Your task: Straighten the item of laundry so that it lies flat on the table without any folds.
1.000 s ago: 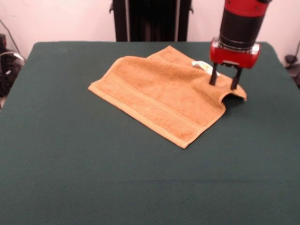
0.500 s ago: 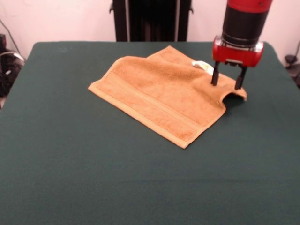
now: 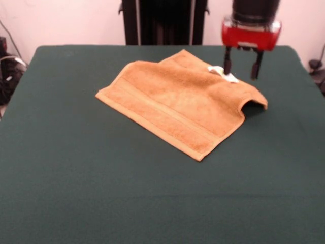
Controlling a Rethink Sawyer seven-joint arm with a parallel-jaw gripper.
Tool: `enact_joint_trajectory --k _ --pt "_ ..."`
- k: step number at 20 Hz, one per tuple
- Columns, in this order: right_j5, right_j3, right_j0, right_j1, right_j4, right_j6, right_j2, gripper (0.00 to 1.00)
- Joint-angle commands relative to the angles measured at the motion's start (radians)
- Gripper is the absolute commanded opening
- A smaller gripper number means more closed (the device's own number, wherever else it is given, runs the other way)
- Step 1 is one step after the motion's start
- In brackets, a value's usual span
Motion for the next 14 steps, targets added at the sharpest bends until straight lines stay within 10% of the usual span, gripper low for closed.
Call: enact_joint_trajectory --k 1,14 --pt "0.307 -0.001 -0.128 -0.173 -0.107 0.058 -0.001 1.00" --pt "0.173 0.029 -0.363 -0.041 -0.294 -0.047 0.159 1.00"
